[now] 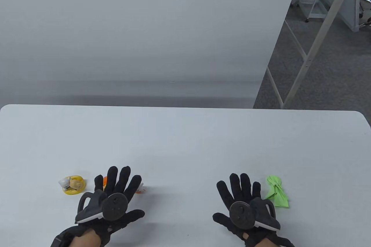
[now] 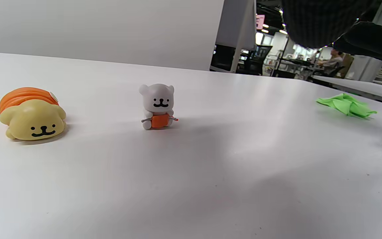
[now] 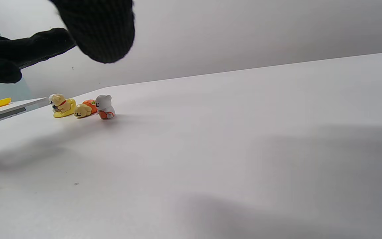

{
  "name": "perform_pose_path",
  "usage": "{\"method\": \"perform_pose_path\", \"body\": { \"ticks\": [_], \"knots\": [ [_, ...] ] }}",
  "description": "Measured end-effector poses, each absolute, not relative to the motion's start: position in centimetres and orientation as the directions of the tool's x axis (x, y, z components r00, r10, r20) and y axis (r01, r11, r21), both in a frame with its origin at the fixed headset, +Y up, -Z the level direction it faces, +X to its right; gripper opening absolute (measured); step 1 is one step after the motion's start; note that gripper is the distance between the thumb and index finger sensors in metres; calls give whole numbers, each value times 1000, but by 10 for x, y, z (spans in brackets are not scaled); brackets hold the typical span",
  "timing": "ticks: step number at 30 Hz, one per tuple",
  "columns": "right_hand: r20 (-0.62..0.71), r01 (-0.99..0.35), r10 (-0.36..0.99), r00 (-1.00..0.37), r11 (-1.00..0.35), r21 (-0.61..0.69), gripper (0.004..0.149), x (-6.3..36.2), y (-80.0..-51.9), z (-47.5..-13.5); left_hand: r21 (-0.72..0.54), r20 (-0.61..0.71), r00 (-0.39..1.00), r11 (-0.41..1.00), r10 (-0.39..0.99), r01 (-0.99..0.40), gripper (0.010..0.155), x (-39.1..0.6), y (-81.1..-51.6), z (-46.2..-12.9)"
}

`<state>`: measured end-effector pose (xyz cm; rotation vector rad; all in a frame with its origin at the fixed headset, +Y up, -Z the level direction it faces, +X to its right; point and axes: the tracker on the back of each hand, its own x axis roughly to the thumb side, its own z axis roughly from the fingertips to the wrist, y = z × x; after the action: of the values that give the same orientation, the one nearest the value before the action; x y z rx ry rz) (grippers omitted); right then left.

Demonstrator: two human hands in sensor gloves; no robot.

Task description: Dust the small ornaments

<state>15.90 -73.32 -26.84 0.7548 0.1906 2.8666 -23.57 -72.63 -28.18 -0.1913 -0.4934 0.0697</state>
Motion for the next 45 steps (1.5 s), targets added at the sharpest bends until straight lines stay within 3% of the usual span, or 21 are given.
{"method": "perform_pose_path", "body": {
  "ticks": [23,27,31,35,38,41,45],
  "knots": [
    [447,-151,216,-868,-973,176,83,161,-734,-268,-214,450,885,976,121,-25,99,-236,-728,-281],
    [422,-218,257,-870,-966,140,78,171,-722,-271,-204,453,884,979,113,-21,99,-235,-726,-282],
    [379,-176,208,-902,-977,118,75,192,-694,-274,-196,456,881,980,125,-38,99,-237,-723,-282],
    [281,-155,160,-946,-987,41,72,235,-667,-293,-207,445,884,977,143,-54,99,-241,-724,-284],
    [166,-217,229,-959,-972,85,70,260,-664,-310,-210,445,884,976,144,-54,99,-240,-724,-283],
    [21,-268,273,-962,-954,133,66,285,-682,-331,-203,451,882,978,136,-47,99,-238,-723,-282],
    [-68,-254,244,-967,-938,235,59,294,-715,-348,-201,453,882,979,132,-44,99,-237,-723,-281]
  ]
}}
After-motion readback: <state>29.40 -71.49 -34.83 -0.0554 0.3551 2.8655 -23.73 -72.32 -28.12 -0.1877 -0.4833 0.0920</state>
